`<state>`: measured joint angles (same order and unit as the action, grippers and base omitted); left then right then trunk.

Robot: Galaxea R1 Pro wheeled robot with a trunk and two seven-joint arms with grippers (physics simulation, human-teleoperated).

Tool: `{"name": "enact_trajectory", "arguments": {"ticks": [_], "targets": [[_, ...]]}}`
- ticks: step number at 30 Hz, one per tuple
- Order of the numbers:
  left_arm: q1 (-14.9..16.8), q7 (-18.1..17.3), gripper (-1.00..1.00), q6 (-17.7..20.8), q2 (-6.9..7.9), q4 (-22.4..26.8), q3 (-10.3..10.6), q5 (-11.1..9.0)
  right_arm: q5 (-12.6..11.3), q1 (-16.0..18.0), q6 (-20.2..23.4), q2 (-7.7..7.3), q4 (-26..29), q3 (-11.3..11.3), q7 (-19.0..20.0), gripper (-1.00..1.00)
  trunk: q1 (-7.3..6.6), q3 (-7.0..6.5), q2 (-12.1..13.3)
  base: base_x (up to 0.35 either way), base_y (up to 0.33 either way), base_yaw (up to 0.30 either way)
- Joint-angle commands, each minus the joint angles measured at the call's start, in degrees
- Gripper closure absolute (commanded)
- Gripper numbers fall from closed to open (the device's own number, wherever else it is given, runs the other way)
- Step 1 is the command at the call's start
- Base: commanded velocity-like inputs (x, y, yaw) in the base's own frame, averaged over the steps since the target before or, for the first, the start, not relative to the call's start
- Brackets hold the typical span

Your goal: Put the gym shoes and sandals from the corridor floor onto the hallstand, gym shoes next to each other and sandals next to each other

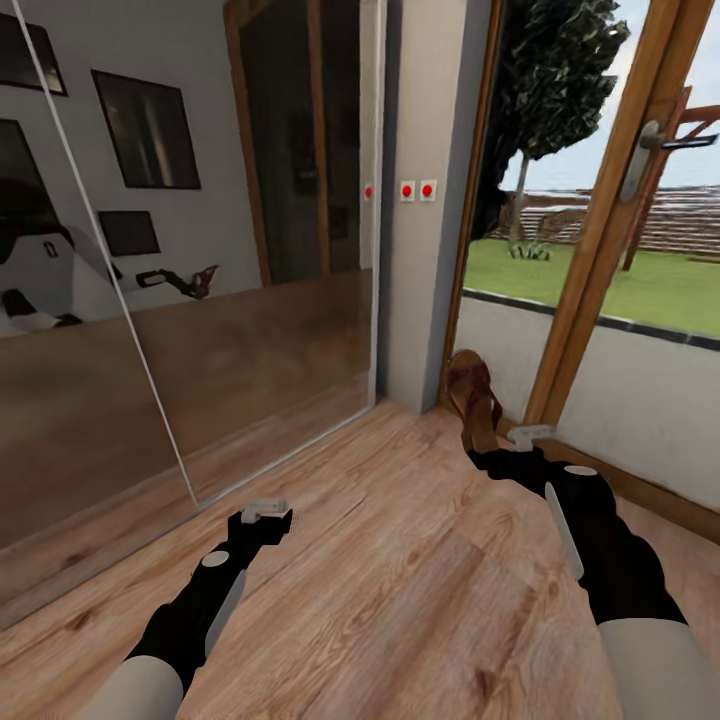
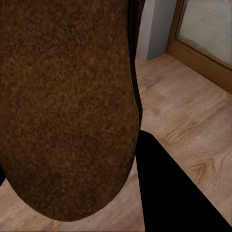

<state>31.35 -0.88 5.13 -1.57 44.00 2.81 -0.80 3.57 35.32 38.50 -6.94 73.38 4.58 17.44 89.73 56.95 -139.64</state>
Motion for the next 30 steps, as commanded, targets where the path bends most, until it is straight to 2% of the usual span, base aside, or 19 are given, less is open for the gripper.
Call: {"name": "enact_trajectory", "arguments": {"ticks": [1, 30], "targets": [[0.01, -0.09, -1.00, 0.32, -0.01, 0.06, 0.00, -0.08, 0.13, 0.03, 0.35, 0.00, 0.09, 0.08, 0.25, 1.00, -0.01, 0.00, -0.02, 0.000, 0.000, 0.254], [0.02, -0.09, -1.00, 0.32, -0.03, 0.03, 0.00, -0.08, 0.13, 0.03, 0.35, 0.00, 0.09, 0.08, 0.24, 1.00, -0.01, -1.53, -0.02, 0.000, 0.000, 0.254]]}}
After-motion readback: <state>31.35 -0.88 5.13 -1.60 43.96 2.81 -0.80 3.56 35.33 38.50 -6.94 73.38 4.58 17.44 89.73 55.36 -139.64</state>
